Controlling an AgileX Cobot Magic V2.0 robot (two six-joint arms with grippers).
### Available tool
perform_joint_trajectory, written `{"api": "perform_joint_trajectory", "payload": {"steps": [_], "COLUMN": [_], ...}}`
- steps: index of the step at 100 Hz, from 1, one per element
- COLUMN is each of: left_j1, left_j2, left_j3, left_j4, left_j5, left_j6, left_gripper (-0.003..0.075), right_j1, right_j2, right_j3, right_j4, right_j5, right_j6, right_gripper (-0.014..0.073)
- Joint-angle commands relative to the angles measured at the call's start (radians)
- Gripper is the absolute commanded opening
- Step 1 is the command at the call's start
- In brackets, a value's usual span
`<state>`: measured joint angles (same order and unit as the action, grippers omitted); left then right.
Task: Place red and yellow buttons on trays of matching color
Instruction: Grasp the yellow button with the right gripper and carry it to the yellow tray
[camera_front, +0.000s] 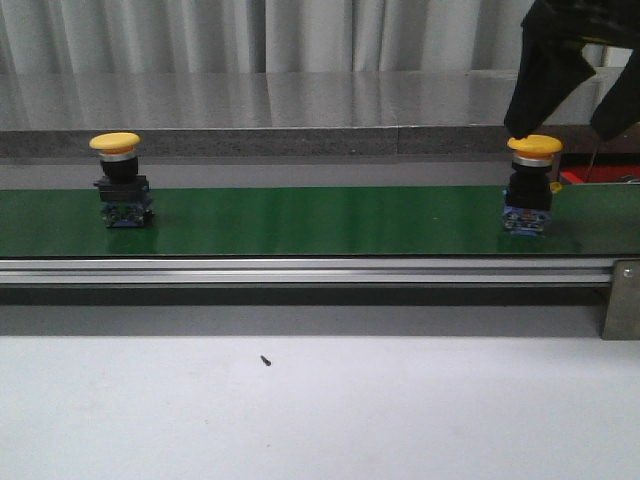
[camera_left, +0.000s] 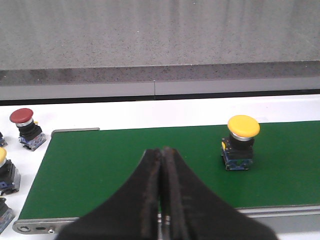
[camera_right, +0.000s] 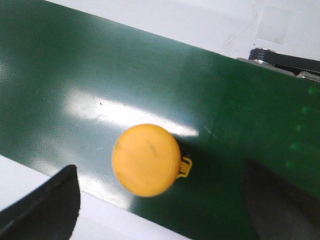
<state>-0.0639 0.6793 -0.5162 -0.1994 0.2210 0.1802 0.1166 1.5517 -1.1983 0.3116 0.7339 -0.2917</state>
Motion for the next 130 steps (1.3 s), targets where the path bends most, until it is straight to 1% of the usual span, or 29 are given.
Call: {"api": "perform_joint_trajectory", "payload": {"steps": [1,12,19,26,31,36,41,57,67,76,86,100,107,119,130], "left_j1": [-0.008,-0.008,-0.008,-0.008,-0.008,-0.008,-0.008,-0.008,-0.008,-0.008,-0.008,-0.008,-0.008,-0.008,-0.008], "left_j2": [-0.004,-0.004,-0.004,-0.004,-0.004,-0.004,-0.004,-0.004,-0.004,-0.004,-0.004,-0.004,-0.004,-0.004,-0.004], "left_j3": [-0.027,-0.027,-0.027,-0.027,-0.027,-0.027,-0.027,-0.027,-0.027,-0.027,-0.027,-0.027,-0.027,-0.027,-0.027], "left_j4": [-0.009,-0.009,-0.009,-0.009,-0.009,-0.009,-0.009,-0.009,-0.009,-0.009,-0.009,-0.009,-0.009,-0.009,-0.009], "left_j5": [-0.079,-0.079,-0.079,-0.079,-0.079,-0.079,-0.079,-0.079,-0.079,-0.079,-0.079,-0.079,-0.079,-0.079,-0.079], "left_j6": [-0.002,-0.002,-0.002,-0.002,-0.002,-0.002,-0.002,-0.002,-0.002,-0.002,-0.002,-0.002,-0.002,-0.002,-0.002], "left_gripper": [-0.002,-0.002,-0.002,-0.002,-0.0019,-0.002,-0.002,-0.0019,-0.002,-0.0019,-0.0019,-0.002,-0.002,-0.002,-0.002], "right_j1": [-0.001,-0.001,-0.001,-0.001,-0.001,-0.001,-0.002,-0.008,-0.046,-0.119,-0.233,-0.387,-0.441,-0.491,-0.494], "right_j2": [0.004,0.048,0.066,0.079,0.081,0.08,0.075,0.03,-0.013,-0.052,-0.083,-0.086,-0.085,-0.079,-0.054], "right_j3": [-0.056,-0.07,-0.07,-0.07,-0.07,-0.07,-0.07,-0.07,-0.07,-0.069,-0.065,-0.051,-0.029,0.026,0.075], "right_j4": [-0.005,-0.03,-0.037,-0.037,-0.037,-0.037,-0.037,-0.066,-0.091,-0.09,-0.089,-0.061,-0.059,-0.059,-0.059], "right_j5": [-0.046,-0.051,-0.048,-0.031,-0.016,-0.002,0.011,0.054,0.109,0.159,0.197,0.195,0.176,0.097,0.031], "right_j6": [-0.011,-0.011,-0.011,-0.011,-0.011,-0.011,-0.011,-0.01,0.001,0.001,0.001,0.001,0.001,0.001,0.001], "right_gripper": [0.0645,0.0639,0.058,0.0461,0.0347,0.026,0.0212,0.0206,0.0206,0.0206,0.0206,0.0206,0.0206,0.0206,0.0206]}}
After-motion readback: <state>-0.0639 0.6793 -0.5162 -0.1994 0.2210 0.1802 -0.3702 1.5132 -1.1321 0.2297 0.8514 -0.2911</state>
